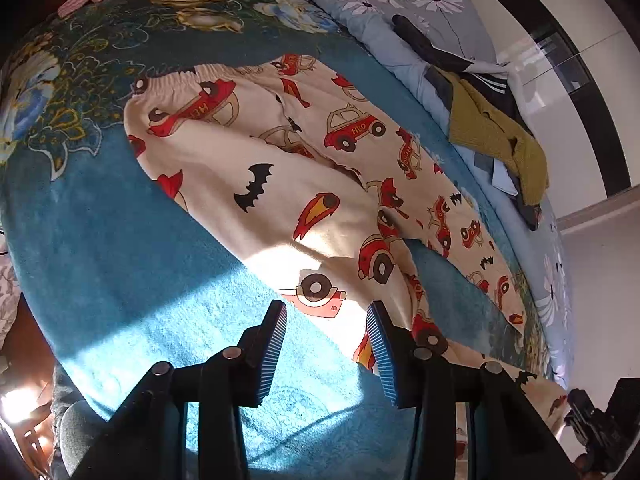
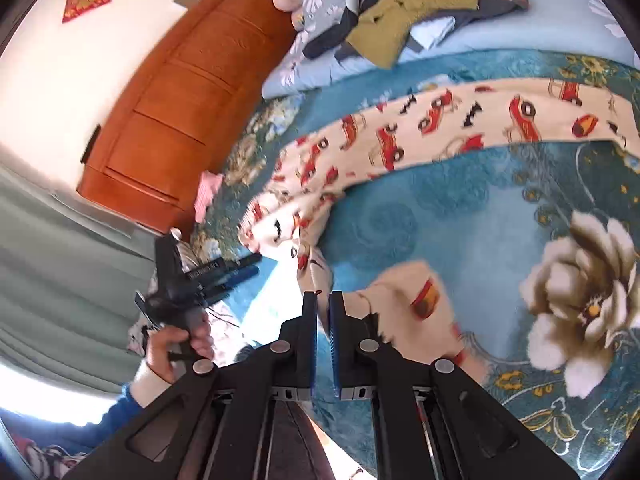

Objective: Fold clothes

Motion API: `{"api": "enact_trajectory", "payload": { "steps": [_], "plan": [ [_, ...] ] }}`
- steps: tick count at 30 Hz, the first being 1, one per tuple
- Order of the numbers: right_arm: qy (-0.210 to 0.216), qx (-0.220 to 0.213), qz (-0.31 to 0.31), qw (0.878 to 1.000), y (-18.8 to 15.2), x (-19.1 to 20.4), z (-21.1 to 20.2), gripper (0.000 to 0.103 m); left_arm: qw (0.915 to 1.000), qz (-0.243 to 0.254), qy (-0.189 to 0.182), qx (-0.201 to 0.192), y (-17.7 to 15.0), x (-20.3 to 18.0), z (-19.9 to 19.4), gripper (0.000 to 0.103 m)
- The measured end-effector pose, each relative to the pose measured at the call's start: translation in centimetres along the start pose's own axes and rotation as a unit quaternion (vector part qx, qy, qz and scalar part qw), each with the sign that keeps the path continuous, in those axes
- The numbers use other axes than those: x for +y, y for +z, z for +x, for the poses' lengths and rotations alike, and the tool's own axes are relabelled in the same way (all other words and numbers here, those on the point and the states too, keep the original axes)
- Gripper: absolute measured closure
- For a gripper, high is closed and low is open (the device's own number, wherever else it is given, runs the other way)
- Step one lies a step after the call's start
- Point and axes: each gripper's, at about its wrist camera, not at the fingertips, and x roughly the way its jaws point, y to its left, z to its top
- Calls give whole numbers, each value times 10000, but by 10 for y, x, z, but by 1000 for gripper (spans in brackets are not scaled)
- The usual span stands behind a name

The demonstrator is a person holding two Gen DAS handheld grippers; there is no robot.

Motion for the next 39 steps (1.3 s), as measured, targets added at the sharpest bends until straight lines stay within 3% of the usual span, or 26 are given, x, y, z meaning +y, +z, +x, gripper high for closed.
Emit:
{"api": "enact_trajectory", "payload": {
  "steps": [3,6,11,13,15,16,18,20,23,26,28,29,30,32,34,37,38,39],
  "plan": [
    [-1190,-97,-266,9925,39,-26,6,98,10000,-7,-19,76,-3,0,3,56],
    [-2280,270,38,9733,57,-68,38,98,9999,76,42,85,-5,-1,2,56],
    [-2092,399,-180,9769,25,-55,47,97,9999,-103,46,31,-2,8,0,54],
    [-1883,599,-523,9789,-4,-32,52,89,9999,-93,49,80,-3,8,3,54],
    [-1668,895,-819,9785,-40,-12,64,54,9999,-25,52,145,-6,4,7,54],
    [-1586,1114,-970,9762,-58,-5,74,49,9998,9,52,184,-8,2,9,54],
    [-1627,1526,-1438,9641,-92,6,95,48,9996,90,54,265,-11,-3,11,54],
    [-1948,1759,-1879,9465,-118,10,116,48,9993,186,107,309,-14,-7,10,54],
    [-2361,1914,-1904,9334,-132,5,138,48,9992,258,179,238,-15,-9,3,54],
    [-2372,1850,-1723,9380,-131,3,139,48,9996,207,162,141,-13,-8,-4,54],
    [-2331,1825,-1687,9402,-129,1,136,68,9996,207,167,97,-13,-8,-8,54],
    [-2297,1847,-1648,9413,-128,-1,134,83,9996,219,168,85,-13,-9,-9,54],
    [-2095,1874,-1514,9477,-125,-3,131,90,9996,232,169,79,-14,-9,-10,54],
    [-1378,1863,-1053,9671,-116,-7,118,93,9995,243,189,64,-15,-9,-12,54],
    [-369,1581,-469,9856,-100,-6,94,93,9995,227,216,59,-17,-7,-13,54],
    [1122,518,37,9923,-68,-4,29,93,9996,169,231,55,-16,-5,-14,54],
    [1311,107,190,9911,-56,-10,7,93,9996,170,236,47,-16,-5,-15,54],
    [1198,-281,340,9918,-45,-20,-12,93,9996,173,235,46,-16,-5,-15,54]
  ]
}}
